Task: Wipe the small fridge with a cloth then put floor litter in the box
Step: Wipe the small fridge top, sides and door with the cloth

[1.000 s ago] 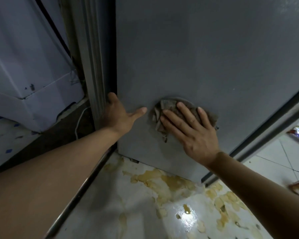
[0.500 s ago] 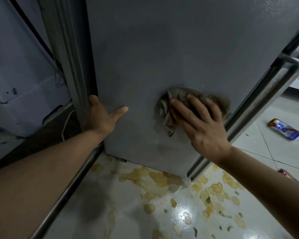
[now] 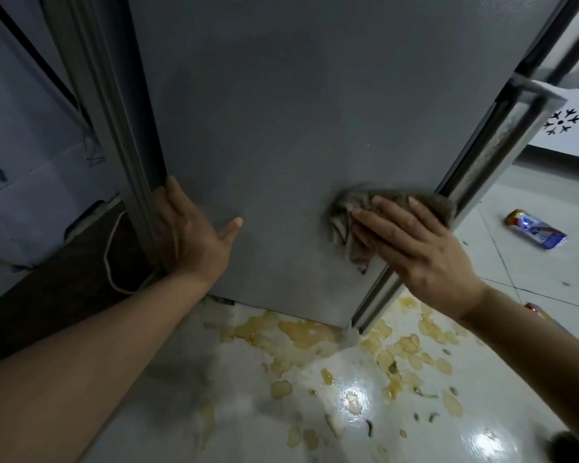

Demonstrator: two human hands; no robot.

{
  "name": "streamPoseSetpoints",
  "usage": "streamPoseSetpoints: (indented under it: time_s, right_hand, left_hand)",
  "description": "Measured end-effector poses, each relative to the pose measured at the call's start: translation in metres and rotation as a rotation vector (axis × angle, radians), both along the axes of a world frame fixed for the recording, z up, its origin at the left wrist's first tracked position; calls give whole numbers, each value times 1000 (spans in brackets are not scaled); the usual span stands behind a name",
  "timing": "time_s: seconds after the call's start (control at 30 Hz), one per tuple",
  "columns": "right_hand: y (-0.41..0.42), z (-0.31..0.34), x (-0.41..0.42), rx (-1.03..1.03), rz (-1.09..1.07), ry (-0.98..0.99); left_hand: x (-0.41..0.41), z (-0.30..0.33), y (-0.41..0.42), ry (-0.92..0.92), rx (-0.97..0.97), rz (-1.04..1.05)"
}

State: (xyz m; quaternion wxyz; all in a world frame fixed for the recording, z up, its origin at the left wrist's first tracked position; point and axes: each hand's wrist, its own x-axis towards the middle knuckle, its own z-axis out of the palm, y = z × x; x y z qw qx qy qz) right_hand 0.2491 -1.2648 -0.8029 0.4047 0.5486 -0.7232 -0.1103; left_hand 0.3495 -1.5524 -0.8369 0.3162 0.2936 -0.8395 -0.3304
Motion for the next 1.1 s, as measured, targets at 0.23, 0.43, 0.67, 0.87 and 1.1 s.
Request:
streamPoseSetpoints:
  time_s: [0.23,0.43,0.67,0.87,1.1]
  right_hand:
    - [-2,-70,6,155,-66,-53]
    - [3,-64,16,346,-78,-26]
    - [11,-18,4,-56,-117,-36]
    - [11,-95,4,131,-80,-66]
    - [12,-169,12,548,-150,-208]
  left_hand:
    - [-6,-13,15,-42,-117,48]
    - [12,-19,24,-58,-283,-152]
    - [18,-35,22,-179,-505,-253]
    - [11,-50,23,-169,-499,-237]
    - [7,-61,21,-156,-559,-215]
